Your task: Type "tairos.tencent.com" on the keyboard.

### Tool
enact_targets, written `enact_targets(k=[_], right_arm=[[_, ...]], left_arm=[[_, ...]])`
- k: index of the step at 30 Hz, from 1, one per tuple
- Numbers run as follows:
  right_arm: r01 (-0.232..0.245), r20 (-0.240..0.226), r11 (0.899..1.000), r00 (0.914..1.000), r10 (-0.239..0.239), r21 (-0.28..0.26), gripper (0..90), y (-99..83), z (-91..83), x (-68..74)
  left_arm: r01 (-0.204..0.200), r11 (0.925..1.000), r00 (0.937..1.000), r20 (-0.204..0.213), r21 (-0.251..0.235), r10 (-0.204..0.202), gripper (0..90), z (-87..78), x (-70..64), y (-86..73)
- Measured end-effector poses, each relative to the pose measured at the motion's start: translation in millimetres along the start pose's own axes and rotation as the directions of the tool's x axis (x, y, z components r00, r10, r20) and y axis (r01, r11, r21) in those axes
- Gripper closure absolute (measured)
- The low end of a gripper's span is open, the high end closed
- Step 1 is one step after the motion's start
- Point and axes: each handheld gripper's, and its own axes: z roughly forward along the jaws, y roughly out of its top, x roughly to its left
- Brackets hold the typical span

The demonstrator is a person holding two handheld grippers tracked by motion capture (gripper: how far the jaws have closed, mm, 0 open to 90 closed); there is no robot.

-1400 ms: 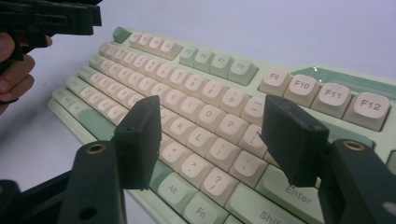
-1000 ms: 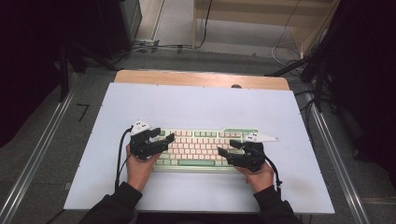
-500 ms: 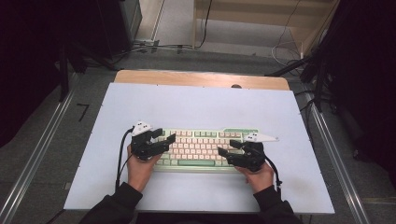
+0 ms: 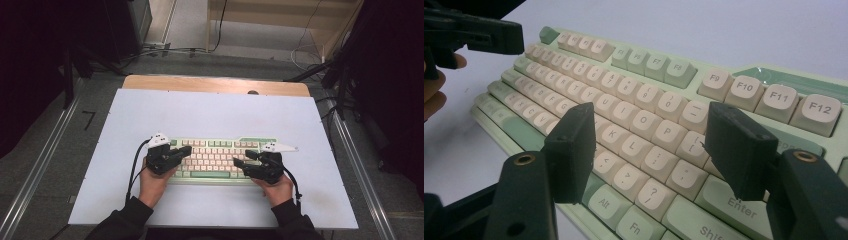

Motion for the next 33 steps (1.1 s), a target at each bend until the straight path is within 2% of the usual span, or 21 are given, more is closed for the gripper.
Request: enact_targets(k=[4, 8, 13, 17, 23, 26, 28, 30, 32, 33], right_arm=[[-0.005, -0.001, 1.0, 1.0, 0.005, 0.005, 35.5, -0.2, 0.4, 0.3], [-0.005, -0.001, 1.0, 1.0, 0.005, 0.007, 35.6, -0.4, 0.5, 0.5], [-0.006, -0.004, 1.0, 1.0, 0.006, 0.004, 35.7, -0.3, -0.1, 0.3], [-0.008, -0.004, 1.0, 1.0, 0.008, 0.004, 35.7, -0.3, -0.2, 0.2], [-0.008, -0.004, 1.0, 1.0, 0.008, 0.005, 35.8, -0.4, 0.4, 0.3], [-0.008, -0.004, 1.0, 1.0, 0.008, 0.005, 35.9, -0.5, 0.5, 0.3], [-0.006, -0.003, 1.0, 1.0, 0.006, 0.006, 35.9, -0.6, 0.6, 0.4], [-0.006, -0.003, 1.0, 1.0, 0.006, 0.01, 35.9, -0.8, 1.1, 0.5], [-0.006, -0.004, 1.0, 1.0, 0.006, 0.011, 35.9, -0.9, 1.4, 0.9], [-0.006, -0.004, 1.0, 1.0, 0.006, 0.011, 36.0, -0.9, 1.2, 1.1]], left_arm=[[-0.052, 0.9979, 0.9984, 0.022, 0.037, 0.052, 90.0, 2.9, -9.7, -0.3], [-0.083, 0.9934, 0.9964, 0.024, 0.079, 0.082, 90.0, 5.0, -18.1, -1.9], [-0.095, 0.9846, 0.9954, 0.026, 0.147, 0.092, 90.0, 10.7, -22.5, -5.6], [-0.119, 0.9734, 0.9929, 0.02, 0.196, 0.117, 90.0, 15.3, -26.2, -8.2], [-0.131, 0.966, 0.9913, 0.013, 0.223, 0.131, 90.0, 18.1, -27.0, -9.7], [-0.127, 0.9666, 0.9917, 0.009, 0.223, 0.128, 90.0, 18.7, -27.1, -10.1], [-0.131, 0.9622, 0.9911, 0.011, 0.238, 0.133, 90.0, 20.8, -27.0, -11.3], [-0.127, 0.964, 0.9917, 0.013, 0.234, 0.128, 90.0, 20.7, -27.0, -11.2], [-0.127, 0.9709, 0.9917, 0.011, 0.203, 0.128, 89.1, 17.7, -27.7, -10.3], [-0.124, 0.9751, 0.9921, 0.005, 0.184, 0.125, 84.1, 15.1, -27.7, -8.7]])
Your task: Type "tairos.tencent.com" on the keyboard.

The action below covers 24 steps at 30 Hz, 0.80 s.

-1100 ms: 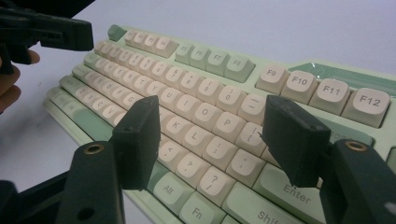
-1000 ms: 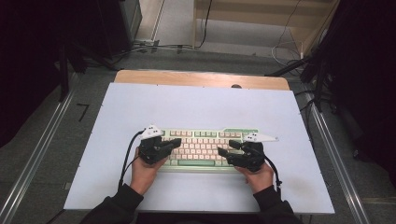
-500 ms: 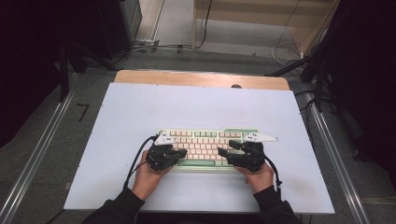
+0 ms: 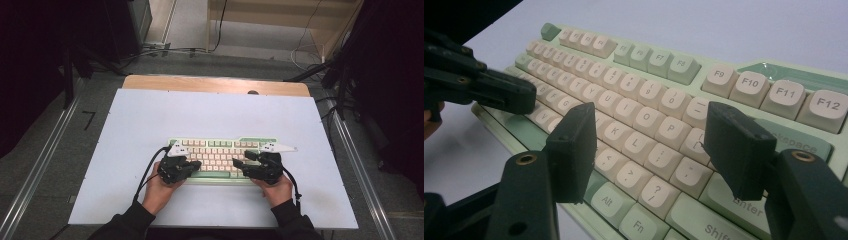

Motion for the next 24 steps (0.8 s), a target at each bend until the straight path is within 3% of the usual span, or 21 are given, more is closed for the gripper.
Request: enact_targets(k=[2, 3, 4, 7, 11, 13, 20, 24], right_arm=[[0.001, 0.0, 1.0, 1.0, -0.001, -0.003, 36.6, 0.1, -0.1, -0.2], [0.0, 0.001, 1.0, 1.0, 0.0, -0.003, 37.0, 0.1, -0.1, -0.5], [0.0, 0.002, 1.0, 1.0, 0.0, -0.003, 37.3, 0.2, 0.0, -0.6], [0.002, 0.0, 1.0, 1.0, -0.002, -0.004, 41.5, 0.4, 0.8, 0.1], [0.013, -0.003, 1.0, 0.9999, -0.013, 0.005, 49.0, 0.9, 2.9, 2.1], [0.015, -0.003, 1.0, 0.9999, -0.015, 0.008, 50.5, 1.3, 4.2, 2.8], [0.022, -0.002, 1.0, 0.9998, -0.022, 0.012, 58.7, 2.8, 7.4, 4.5], [0.046, 0.002, 0.999, 0.9989, -0.046, 0.015, 71.1, 4.7, 8.6, 6.6]], left_arm=[[0.02, 0.9978, 0.9998, -0.003, -0.064, -0.02, 76.4, -7.0, 1.7, 1.7], [0.028, 0.9948, 0.9994, -0.019, -0.098, -0.03, 66.3, -10.4, 3.0, 2.1], [0.039, 0.9912, 0.9984, -0.035, -0.126, -0.044, 55.3, -13.3, 4.7, 2.3], [0.084, 0.9769, 0.992, -0.076, -0.197, -0.101, 39.3, -20.2, 12.5, 1.1], [0.156, 0.9572, 0.9792, -0.09, -0.244, -0.182, 35.8, -25.2, 23.4, -1.9], [0.17, 0.9529, 0.9746, -0.1, -0.251, -0.201, 33.3, -25.6, 26.9, -2.8], [0.182, 0.9491, 0.9694, -0.115, -0.257, -0.217, 32.4, -25.9, 31.7, -3.8], [0.181, 0.9479, 0.9677, -0.125, -0.262, -0.219, 32.5, -26.4, 32.4, -3.9]])
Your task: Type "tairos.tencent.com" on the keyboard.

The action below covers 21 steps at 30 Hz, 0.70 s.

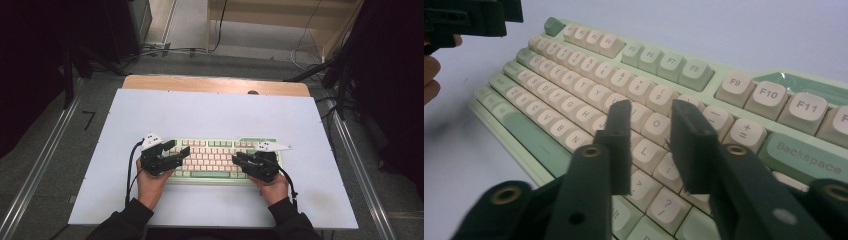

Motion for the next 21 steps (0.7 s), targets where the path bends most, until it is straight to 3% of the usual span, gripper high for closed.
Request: enact_targets(k=[5, 21], right_arm=[[0.052, 0.006, 0.999, 0.9986, -0.052, 0.008, 87.2, 4.9, 3.5, 4.9], [0.068, 0.033, 0.997, 0.9971, -0.069, 0.037, 87.3, 10.7, 22.2, 3.1]], left_arm=[[-0.001, 1.0, 1.0, -0.003, 0.003, 0.001, 32.5, 1.1, 0.8, -0.3], [-0.007, 0.9999, 1.0, 0.005, 0.008, 0.007, 33.1, 1.8, -1.5, -0.7]])
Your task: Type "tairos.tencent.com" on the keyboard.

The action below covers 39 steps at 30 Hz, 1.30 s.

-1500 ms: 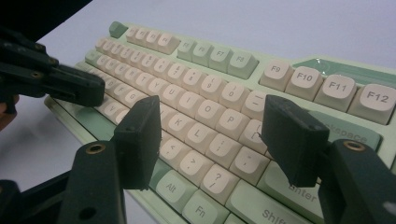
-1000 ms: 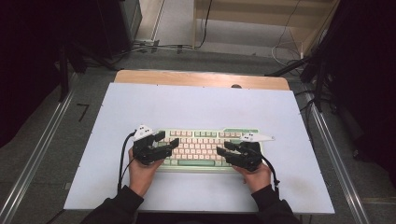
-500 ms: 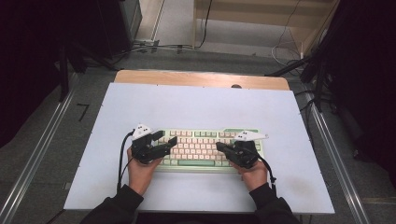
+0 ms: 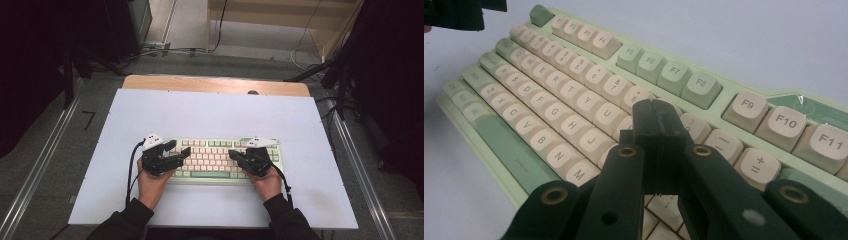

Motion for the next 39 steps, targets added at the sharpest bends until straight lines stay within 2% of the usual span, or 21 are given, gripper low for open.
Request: enact_targets(k=[12, 25, 27, 29, 30, 35, 39], right_arm=[[-0.003, 0.023, 0.999, 0.9997, 0.002, 0.041, 87.3, 1.3, 9.4, 0.7], [0.004, 0.025, 0.999, 0.9997, -0.005, 0.042, 87.3, 0.7, 10.2, 1.7], [0.008, 0.033, 0.998, 0.9994, -0.01, 0.058, 87.3, 0.2, 11.9, 2.1], [-0.011, 0.018, 0.997, 0.9998, 0.009, 0.073, 87.2, 1.4, 11.7, 0.9], [-0.015, 0.022, 0.997, 0.9997, 0.014, 0.076, 84.6, 2.6, 10.3, 1.5], [-0.057, -0.05, 0.998, 0.9971, 0.058, 0.007, 49.7, 7.7, -3.2, 1.5], [-0.077, -0.072, 0.997, 0.9945, 0.077, -0.004, 31.3, 9.5, -11.5, -1.2]], left_arm=[[0.0, 1.0, 1.0, 0.002, 0.001, 0.0, 33.1, 0.4, 0.3, -0.2], [0.0, 1.0, 1.0, 0.004, 0.006, 0.0, 33.1, 1.2, -0.1, -0.5], [-0.002, 1.0, 1.0, 0.004, 0.007, 0.002, 33.2, 1.3, 0.0, -0.5], [-0.002, 1.0, 1.0, 0.003, 0.007, 0.002, 33.1, 1.2, -0.1, -0.5], [-0.001, 1.0, 1.0, 0.004, 0.006, 0.001, 33.1, 1.1, -0.1, -0.4], [0.0, 1.0, 1.0, 0.005, 0.002, 0.0, 33.1, -0.1, 0.4, -0.1], [0.001, 1.0, 1.0, 0.008, 0.003, -0.001, 33.1, 0.3, 0.0, -0.3]])
